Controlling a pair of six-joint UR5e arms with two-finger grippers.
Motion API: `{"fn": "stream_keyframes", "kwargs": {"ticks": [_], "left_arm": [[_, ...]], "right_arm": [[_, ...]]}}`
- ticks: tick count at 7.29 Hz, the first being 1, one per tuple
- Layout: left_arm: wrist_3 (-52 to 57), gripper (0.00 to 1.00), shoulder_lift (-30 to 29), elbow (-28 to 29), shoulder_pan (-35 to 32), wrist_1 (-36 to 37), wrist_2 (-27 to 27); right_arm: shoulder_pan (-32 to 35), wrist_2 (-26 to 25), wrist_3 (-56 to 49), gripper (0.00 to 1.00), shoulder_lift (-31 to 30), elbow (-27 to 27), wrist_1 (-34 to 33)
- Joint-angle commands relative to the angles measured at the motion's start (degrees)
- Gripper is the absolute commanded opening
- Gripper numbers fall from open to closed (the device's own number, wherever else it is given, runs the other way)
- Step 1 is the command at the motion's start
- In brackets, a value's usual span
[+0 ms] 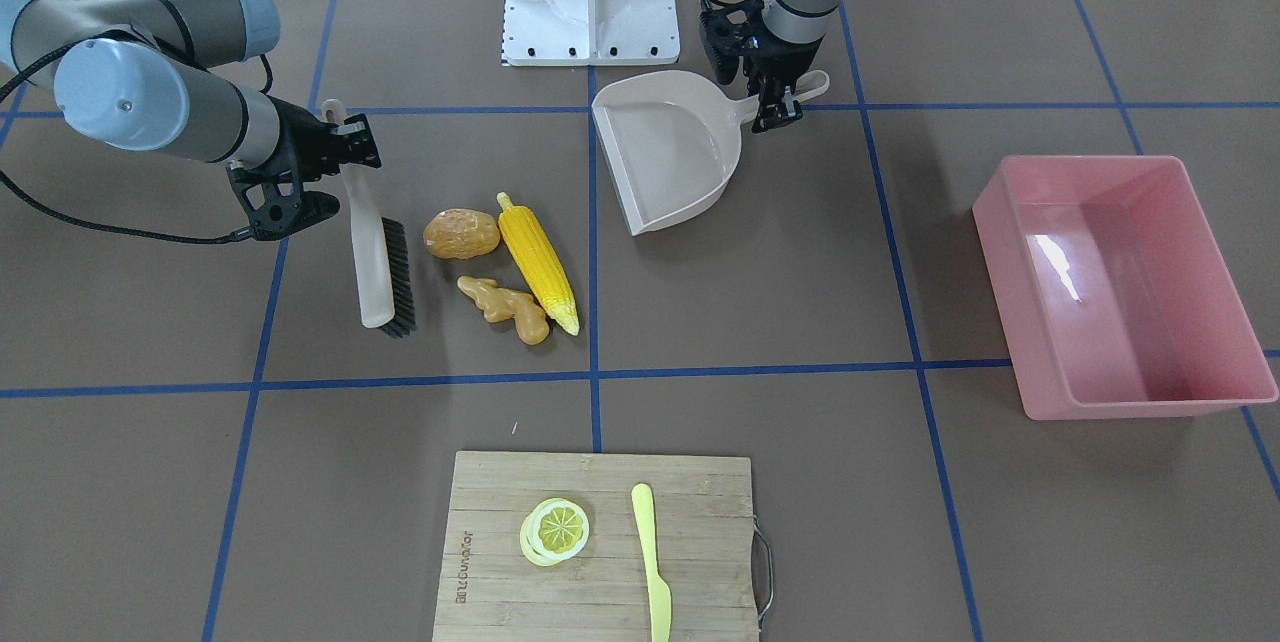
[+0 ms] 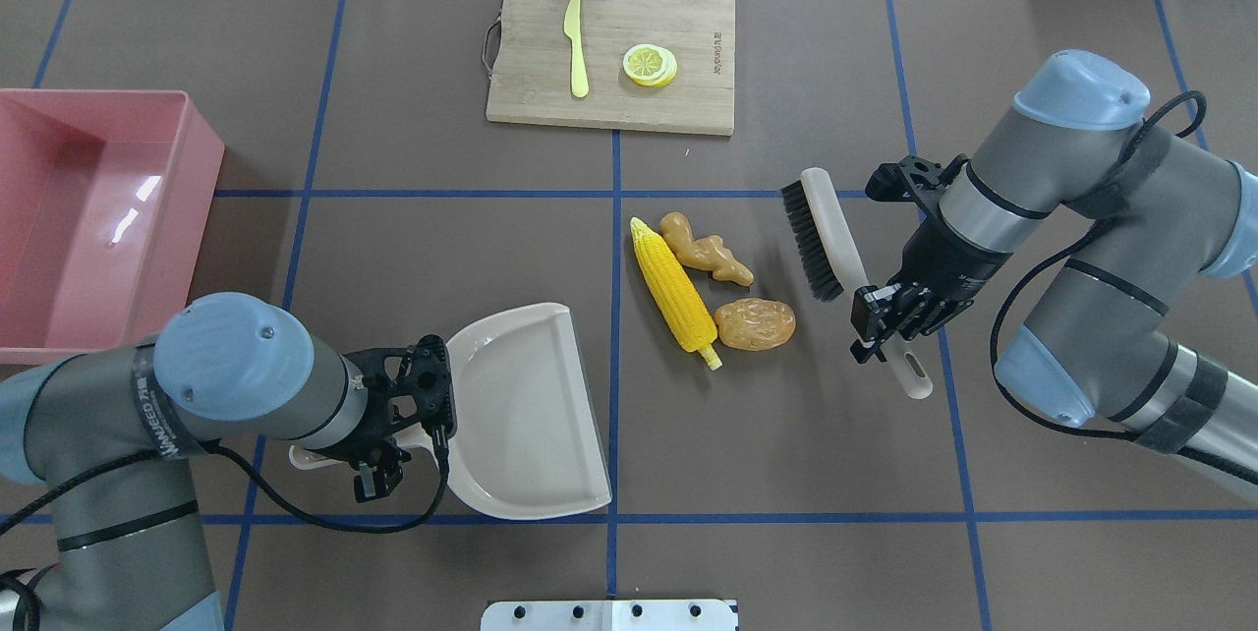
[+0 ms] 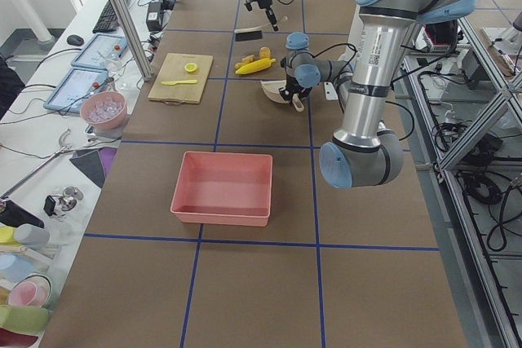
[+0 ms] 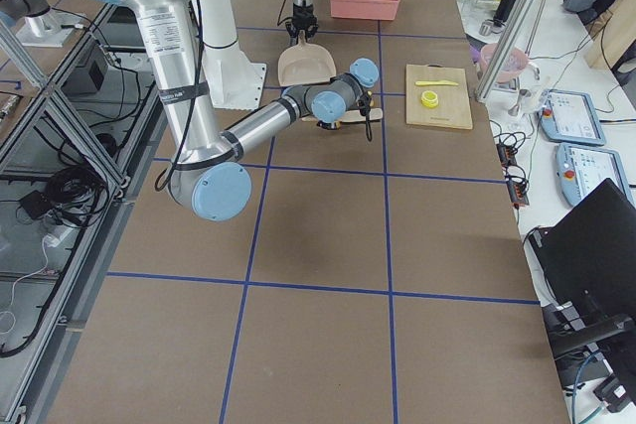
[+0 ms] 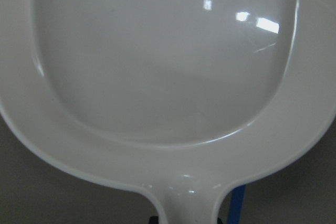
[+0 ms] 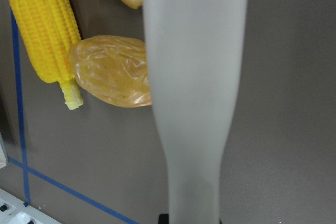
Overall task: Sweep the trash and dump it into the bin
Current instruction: 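Move the dustpan beside the food while the right gripper brings the brush over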
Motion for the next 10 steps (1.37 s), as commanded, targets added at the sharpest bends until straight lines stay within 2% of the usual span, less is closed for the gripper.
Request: {"fn": "stream_keyframes", "kwargs": {"ticks": [1, 5, 6, 8, 10], "left_arm": [[4.05, 0.00, -3.24, 1.92, -4.11, 5.45, -3.22], [14.85, 0.00, -13.18, 13.33, -8.95, 9.51, -4.47], [15.84, 0.00, -15.64, 16.67, -11.14, 9.70, -7.70], [15.94, 0.00, -19.95, 21.95, -11.87, 9.70, -8.61], [15.94, 0.00, -23.56, 24.35, -11.87, 11.88, -8.87]], "right_arm": [[-0.71, -0.19, 0.21, 0.00, -0.08, -0.46, 0.28], [-1.07, -0.20, 0.12, 0.00, 1.32, -3.44, 0.63], [-1.33, -0.20, 0.12, 0.00, 2.89, -4.75, 0.63], [-2.03, 0.07, 0.21, 0.00, 3.08, -5.12, 0.63], [-3.87, 0.33, 0.21, 0.00, 3.17, -5.03, 0.89]]}}
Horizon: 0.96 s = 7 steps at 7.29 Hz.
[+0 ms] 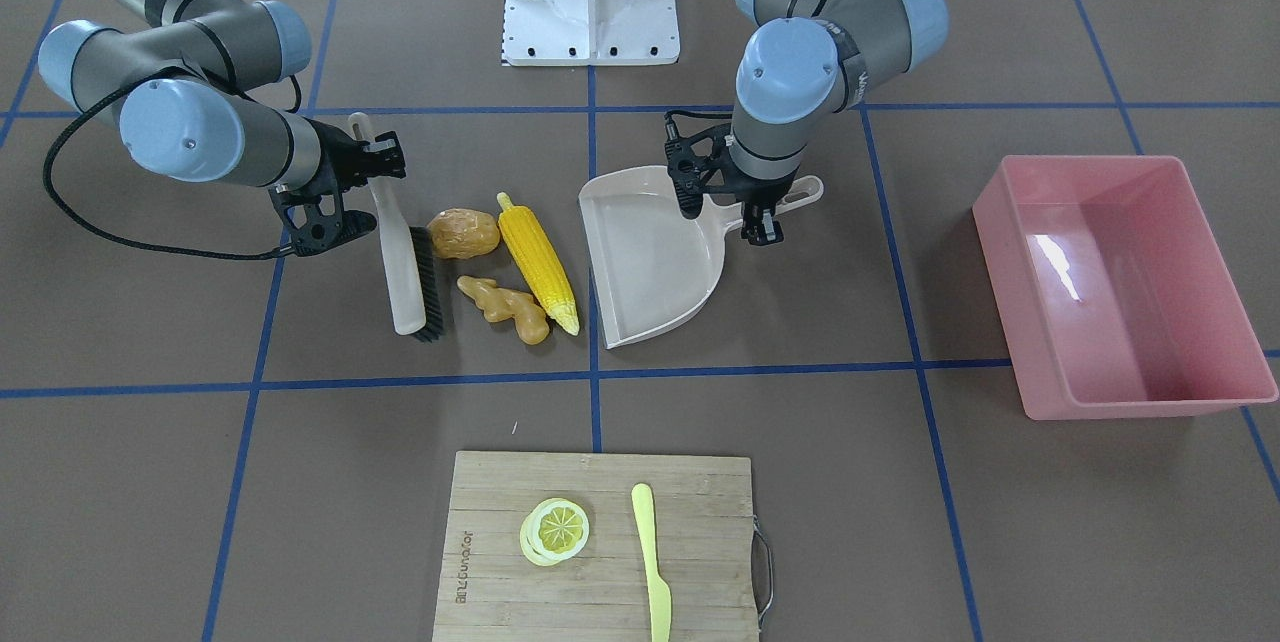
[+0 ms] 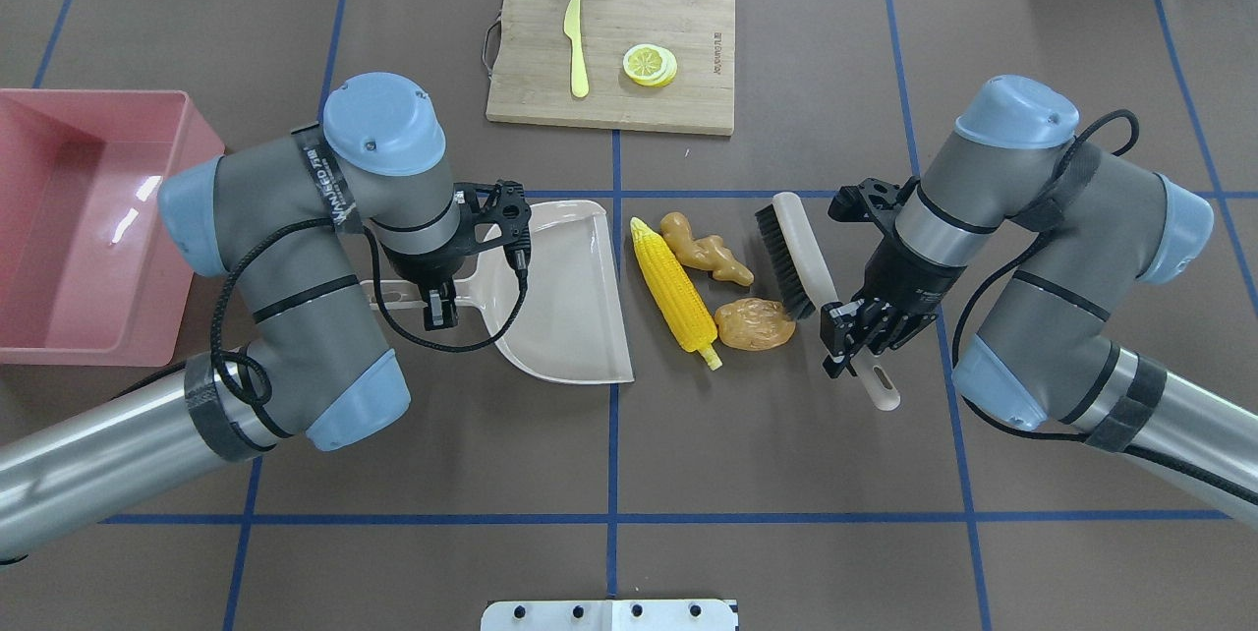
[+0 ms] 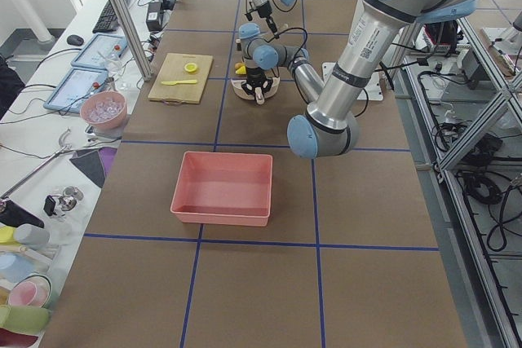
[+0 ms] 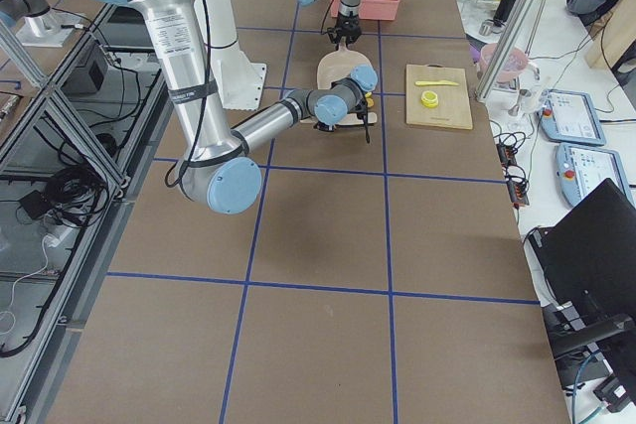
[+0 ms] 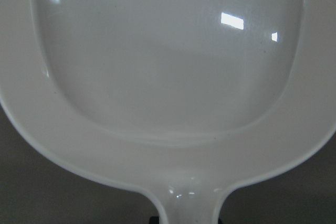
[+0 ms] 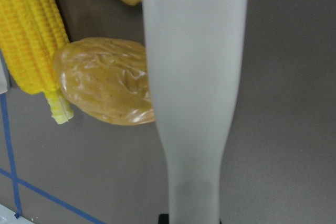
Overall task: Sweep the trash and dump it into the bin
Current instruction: 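Move the dustpan beside the food while the right gripper brings the brush over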
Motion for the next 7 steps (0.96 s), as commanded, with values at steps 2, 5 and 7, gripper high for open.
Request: {"fn": "stream_keyframes", "kwargs": {"ticks": [2, 5, 7], "left_arm": [[0.04, 0.00, -4.34, 3.07, -0.06, 2.37, -0.28], [0.03, 0.00, -5.40, 4.49, 0.03, 2.37, -0.37], [-0.05, 0.00, -5.31, 4.49, 0.03, 2.37, -0.37]], "right_arm": [[-1.76, 0.36, 0.00, 0.00, -0.03, 0.36, 0.16], [-3.78, 0.18, 0.44, 0.00, 3.55, -1.13, 0.07], [-5.53, -0.26, 4.30, 0.00, 8.38, -3.85, 0.25]]}}
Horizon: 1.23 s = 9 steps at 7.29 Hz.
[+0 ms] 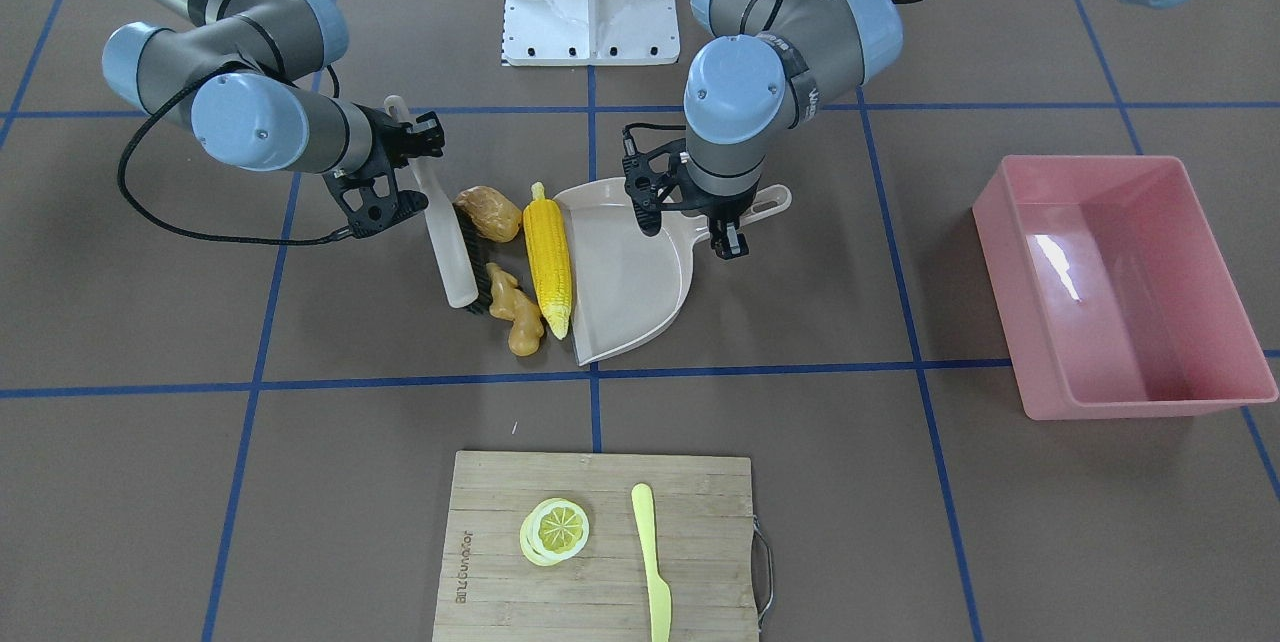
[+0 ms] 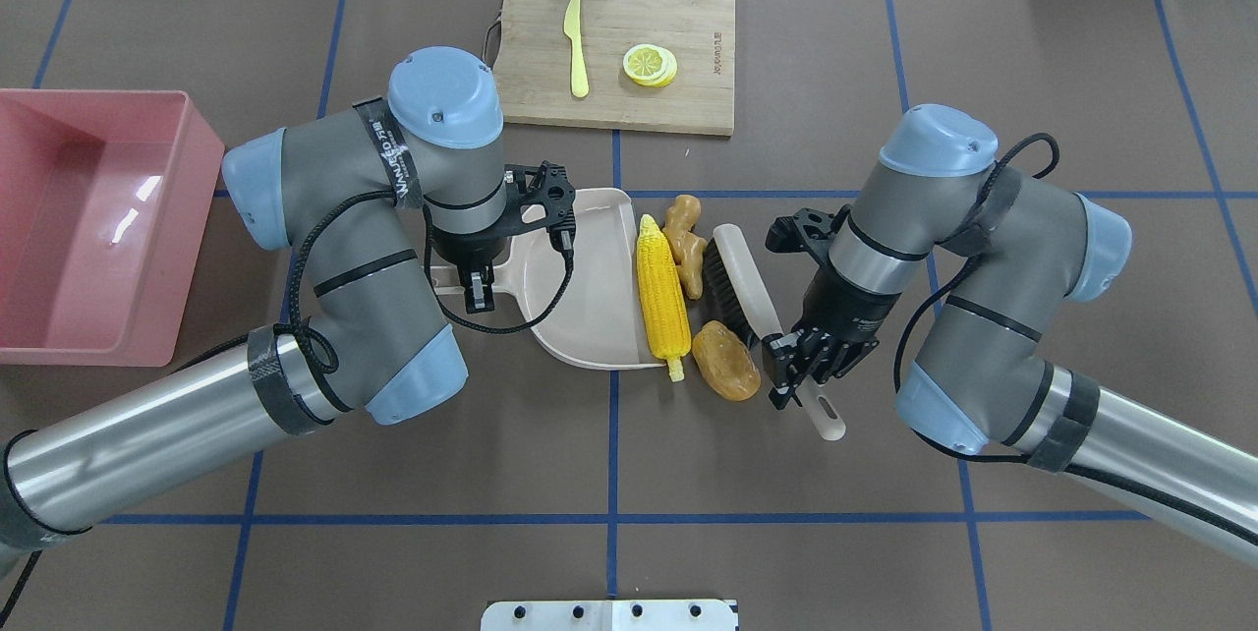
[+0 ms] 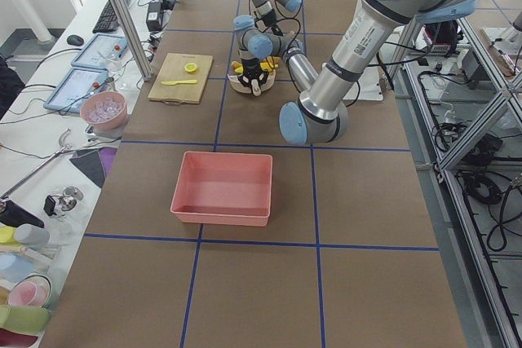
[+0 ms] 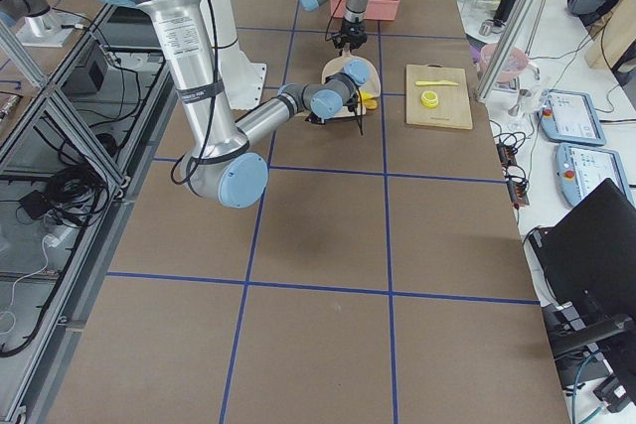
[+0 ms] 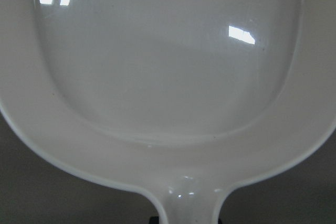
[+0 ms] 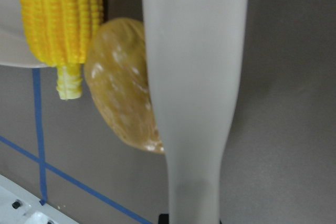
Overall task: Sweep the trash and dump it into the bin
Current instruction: 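Move the dustpan beside the food while the right gripper brings the brush over, then sweep the corn and ginger into the dustpan with the right gripper's brush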
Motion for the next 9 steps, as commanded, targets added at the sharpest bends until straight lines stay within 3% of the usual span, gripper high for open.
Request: {"fn": "stream_keyframes", "kwargs": {"ticks": [1, 9], "left_arm": [[-0.02, 0.00, 0.13, -0.05, 0.01, 0.08, -0.10], [-0.02, 0.00, 0.22, 0.13, 0.01, 0.08, -0.10]], "right_arm": [[-1.32, -0.40, 2.04, 0.00, 4.60, -2.99, 0.10], [-6.33, -3.91, 13.97, 0.00, 15.42, -5.90, 0.19]]}}
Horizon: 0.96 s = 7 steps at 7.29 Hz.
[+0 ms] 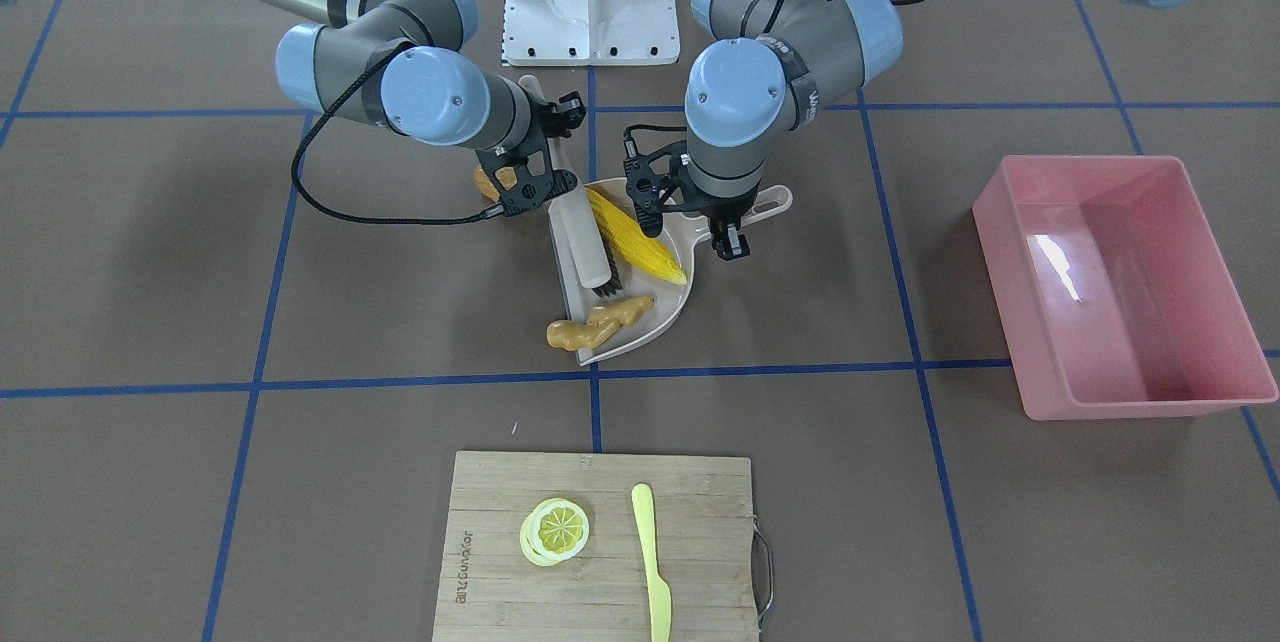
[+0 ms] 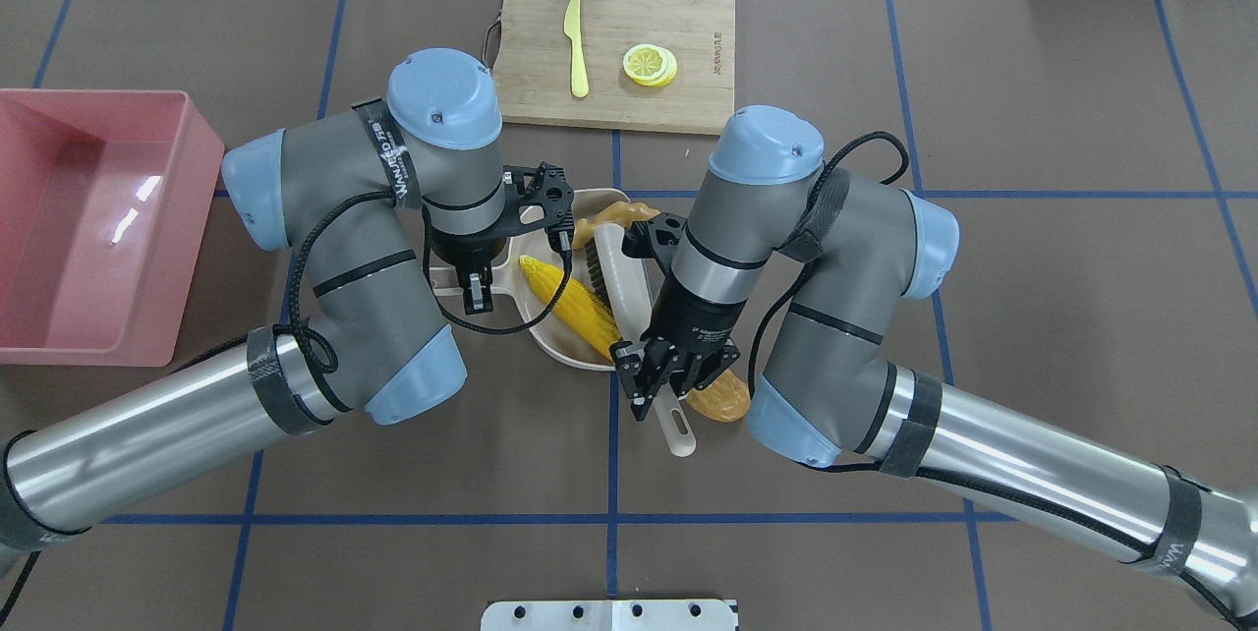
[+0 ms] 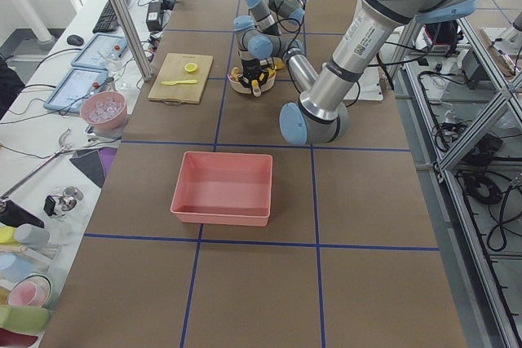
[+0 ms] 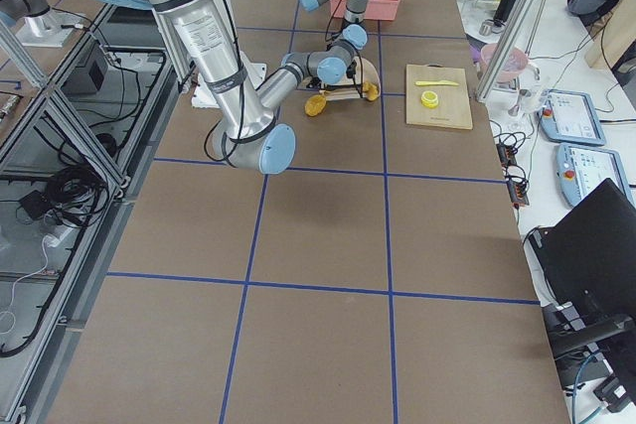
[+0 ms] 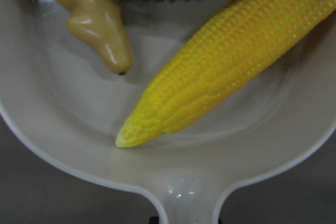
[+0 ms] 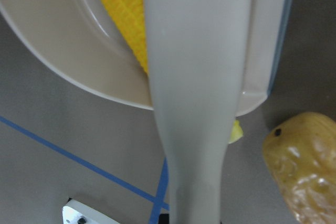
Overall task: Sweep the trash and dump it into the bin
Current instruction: 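Sweep the corn and ginger into the dustpan with the right gripper's brush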
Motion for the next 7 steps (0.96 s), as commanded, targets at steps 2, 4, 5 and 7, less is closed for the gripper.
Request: {"fn": "stream_keyframes", "kwargs": {"ticks": [2, 4, 5, 7], "left_arm": [[0.00, 0.00, 0.06, 0.04, 0.01, 0.00, 0.00], [0.09, 0.00, 0.06, -0.05, 0.01, 0.00, 0.00], [0.00, 0.00, -0.02, 0.04, 0.01, 0.09, 0.00], [0.09, 0.00, -0.11, 0.30, 0.01, 0.00, 0.09]], "right_arm": [[0.13, 0.03, 4.70, 0.00, 0.70, 2.37, -0.26], [1.54, 0.30, 4.97, 0.00, -0.35, 4.40, -0.88], [1.63, 0.21, 5.58, 0.00, -0.80, 5.11, -0.79], [2.16, 0.30, 6.29, 0.00, -2.37, 7.47, -0.88]]}}
